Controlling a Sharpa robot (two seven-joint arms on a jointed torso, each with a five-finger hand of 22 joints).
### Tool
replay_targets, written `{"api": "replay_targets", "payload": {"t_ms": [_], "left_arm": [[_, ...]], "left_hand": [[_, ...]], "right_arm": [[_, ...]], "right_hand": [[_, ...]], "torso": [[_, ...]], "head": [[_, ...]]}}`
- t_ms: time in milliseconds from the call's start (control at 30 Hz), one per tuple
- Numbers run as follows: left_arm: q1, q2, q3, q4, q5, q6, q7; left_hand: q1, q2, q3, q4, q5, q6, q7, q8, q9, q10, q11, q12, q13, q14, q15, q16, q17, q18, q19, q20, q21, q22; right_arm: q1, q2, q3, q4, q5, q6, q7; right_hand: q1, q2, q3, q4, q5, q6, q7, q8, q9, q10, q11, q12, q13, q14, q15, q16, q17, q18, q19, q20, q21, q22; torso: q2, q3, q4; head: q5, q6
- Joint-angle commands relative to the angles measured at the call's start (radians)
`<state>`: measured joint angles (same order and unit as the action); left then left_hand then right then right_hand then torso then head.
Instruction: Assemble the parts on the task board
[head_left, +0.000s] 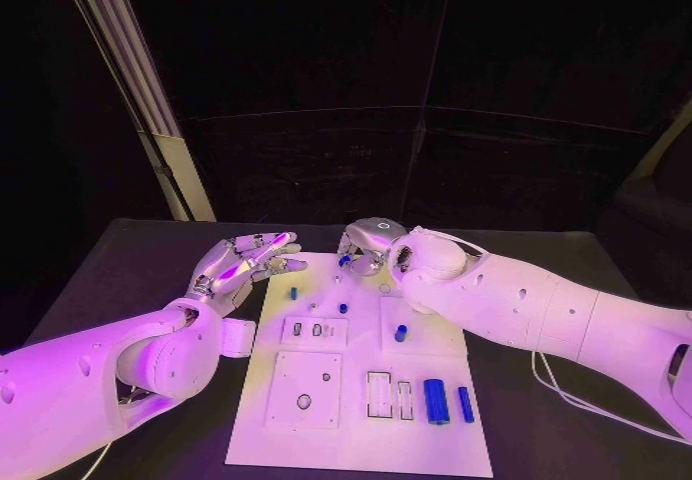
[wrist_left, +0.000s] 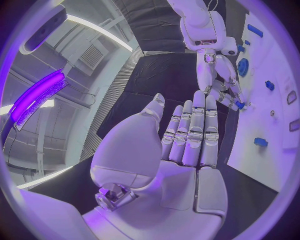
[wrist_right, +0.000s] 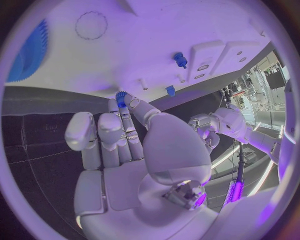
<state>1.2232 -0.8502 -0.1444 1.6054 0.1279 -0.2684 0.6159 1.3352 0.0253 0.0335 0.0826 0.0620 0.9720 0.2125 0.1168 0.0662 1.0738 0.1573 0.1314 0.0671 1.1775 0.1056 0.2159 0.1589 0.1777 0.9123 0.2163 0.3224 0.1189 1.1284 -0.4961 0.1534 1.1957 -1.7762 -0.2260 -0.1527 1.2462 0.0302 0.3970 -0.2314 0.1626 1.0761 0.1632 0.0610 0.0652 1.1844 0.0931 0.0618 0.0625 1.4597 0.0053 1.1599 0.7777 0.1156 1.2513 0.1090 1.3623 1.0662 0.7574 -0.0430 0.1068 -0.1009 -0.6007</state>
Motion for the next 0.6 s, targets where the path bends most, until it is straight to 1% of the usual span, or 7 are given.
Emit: {"api": "replay_targets", "payload": {"t_ms": [33,100,167,400,500,567,600], "left_arm": [[0.002,0.001,0.001,-0.001,0.000,0.017,0.008],[0.003,0.001,0.001,-0.001,0.000,0.020,0.006],[0.003,0.002,0.001,-0.001,0.000,0.023,0.002],[0.003,0.003,0.001,-0.004,0.000,0.027,-0.004],[0.003,0.004,0.001,-0.005,0.000,0.028,-0.006],[0.003,0.004,0.001,-0.005,0.000,0.029,-0.007],[0.003,0.004,0.001,-0.005,0.000,0.029,-0.007]], "left_hand": [[-0.009,0.003,-0.001,-0.007,0.000,0.002,0.001,-0.003,-0.001,-0.003,0.000,-0.005,-0.001,-0.003,0.000,-0.005,0.001,0.006,0.001,0.004,-0.006,-0.002],[-0.009,0.004,0.000,-0.008,0.000,0.002,0.001,-0.004,-0.001,-0.003,0.000,-0.005,-0.001,-0.003,0.000,-0.005,0.001,0.006,0.001,0.004,-0.006,-0.002],[-0.009,0.004,0.000,-0.008,0.000,0.002,0.001,-0.004,-0.001,-0.003,0.000,-0.006,-0.001,-0.003,0.000,-0.006,0.002,0.006,0.000,0.004,-0.006,-0.002],[-0.009,0.005,0.000,-0.008,0.000,0.002,0.001,-0.004,-0.001,-0.004,0.000,-0.006,-0.001,-0.004,0.000,-0.006,0.002,0.006,0.000,0.005,-0.006,-0.002],[-0.009,0.005,0.000,-0.008,0.000,0.002,0.001,-0.004,-0.001,-0.004,0.000,-0.006,-0.001,-0.004,0.000,-0.006,0.002,0.006,0.000,0.005,-0.006,-0.002],[-0.009,0.005,0.001,-0.008,0.000,0.001,0.001,-0.005,-0.001,-0.004,0.000,-0.007,-0.001,-0.004,0.000,-0.007,0.002,0.006,0.000,0.005,-0.006,-0.002],[-0.009,0.005,0.001,-0.008,0.000,0.001,0.001,-0.005,-0.001,-0.004,0.000,-0.007,-0.001,-0.004,0.000,-0.007,0.002,0.006,0.000,0.005,-0.006,-0.002]], "right_arm": [[0.001,0.003,-0.001,-0.004,-0.025,-0.011,-0.021],[0.001,0.003,-0.001,-0.006,-0.027,-0.014,-0.022],[0.001,0.003,-0.001,-0.009,-0.028,-0.009,-0.021],[0.001,0.006,-0.001,-0.012,-0.029,0.000,-0.014],[0.001,0.007,-0.001,-0.013,-0.025,-0.009,-0.008],[0.001,0.008,-0.001,-0.013,-0.019,-0.020,-0.002],[0.001,0.007,-0.001,-0.013,-0.016,-0.027,0.000]], "right_hand": [[-0.001,-0.013,0.007,0.003,0.000,-0.004,0.001,0.002,0.001,-0.006,0.001,0.000,0.000,-0.005,0.002,0.005,-0.001,-0.013,0.001,0.007,0.004,0.001],[-0.001,-0.014,0.008,0.003,0.000,-0.005,0.001,0.002,0.000,-0.007,0.001,0.000,0.000,-0.006,0.003,0.004,-0.003,-0.012,0.000,0.007,0.004,0.000],[-0.002,-0.016,0.010,0.005,-0.001,-0.006,0.001,0.002,0.000,-0.008,0.002,0.000,0.000,-0.006,0.003,0.003,-0.005,-0.012,0.000,0.007,0.003,0.000],[-0.005,-0.035,0.024,0.016,-0.010,-0.018,0.001,0.000,0.000,-0.020,0.003,-0.001,0.000,-0.010,0.004,-0.002,-0.017,-0.011,-0.005,0.009,0.001,-0.007],[-0.019,-0.063,0.024,0.033,-0.028,-0.058,0.010,-0.001,-0.003,-0.065,0.012,-0.002,-0.002,-0.030,0.014,-0.043,-0.085,-0.002,-0.040,0.015,-0.024,-0.058],[-0.032,-0.097,-0.004,0.048,-0.053,-0.118,0.013,-0.003,-0.004,-0.117,0.021,-0.002,-0.002,-0.050,0.019,-0.090,-0.157,0.011,-0.083,0.021,-0.058,-0.124],[-0.031,-0.106,-0.022,0.059,-0.056,-0.139,0.012,-0.001,-0.003,-0.144,0.021,0.000,-0.001,-0.059,0.021,-0.115,-0.192,0.016,-0.101,0.023,-0.075,-0.153]], "torso": [[0.001,-0.0010,-0.0003],[0.001,-0.0012,-0.0007],[0.001,-0.0014,-0.0010],[0.001,-0.0013,-0.0012],[0.001,-0.0014,-0.0003],[0.001,-0.0019,-0.0002],[0.001,-0.0022,-0.0005]], "head": [[0.001,0.000],[0.009,0.003],[0.011,0.001],[0.009,-0.002],[0.008,-0.002],[0.008,-0.002],[0.008,-0.002]]}}
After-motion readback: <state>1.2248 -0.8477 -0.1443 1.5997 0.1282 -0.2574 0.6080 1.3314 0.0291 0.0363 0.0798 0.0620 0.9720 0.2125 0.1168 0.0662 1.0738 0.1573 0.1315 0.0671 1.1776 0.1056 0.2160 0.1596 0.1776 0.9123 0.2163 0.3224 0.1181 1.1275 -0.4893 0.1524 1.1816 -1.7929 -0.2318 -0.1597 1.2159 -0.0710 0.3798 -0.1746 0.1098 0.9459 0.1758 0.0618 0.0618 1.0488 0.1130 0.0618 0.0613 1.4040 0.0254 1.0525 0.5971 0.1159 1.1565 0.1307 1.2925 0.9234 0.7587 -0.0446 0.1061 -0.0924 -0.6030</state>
